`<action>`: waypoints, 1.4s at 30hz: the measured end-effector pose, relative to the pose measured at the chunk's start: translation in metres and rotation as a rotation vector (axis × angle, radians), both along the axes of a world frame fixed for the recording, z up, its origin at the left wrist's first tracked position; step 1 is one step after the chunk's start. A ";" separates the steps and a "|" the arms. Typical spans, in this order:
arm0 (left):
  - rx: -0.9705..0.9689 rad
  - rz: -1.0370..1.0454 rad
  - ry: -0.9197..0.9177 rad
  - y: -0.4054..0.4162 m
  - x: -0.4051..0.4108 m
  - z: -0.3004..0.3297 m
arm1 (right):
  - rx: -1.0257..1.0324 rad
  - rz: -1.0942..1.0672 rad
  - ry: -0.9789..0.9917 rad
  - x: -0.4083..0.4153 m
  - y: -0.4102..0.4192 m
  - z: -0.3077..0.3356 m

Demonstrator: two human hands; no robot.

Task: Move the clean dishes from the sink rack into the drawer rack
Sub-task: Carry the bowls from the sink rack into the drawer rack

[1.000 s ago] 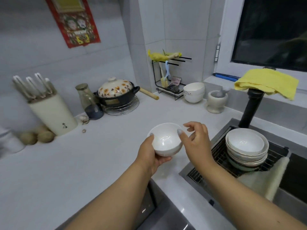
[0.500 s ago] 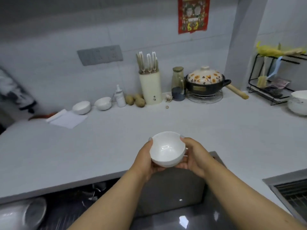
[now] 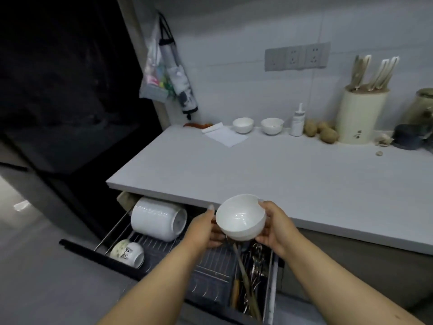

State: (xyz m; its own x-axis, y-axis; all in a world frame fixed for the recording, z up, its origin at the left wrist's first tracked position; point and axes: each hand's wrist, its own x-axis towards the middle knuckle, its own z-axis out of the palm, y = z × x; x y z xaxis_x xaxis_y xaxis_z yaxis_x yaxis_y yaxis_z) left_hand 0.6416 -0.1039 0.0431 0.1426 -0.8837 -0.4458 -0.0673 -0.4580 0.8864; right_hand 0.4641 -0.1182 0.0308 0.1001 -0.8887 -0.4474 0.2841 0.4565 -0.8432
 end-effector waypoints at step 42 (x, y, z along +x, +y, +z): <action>0.225 0.056 -1.171 -0.025 0.369 -0.173 | 0.396 0.446 0.398 0.418 -0.120 -0.277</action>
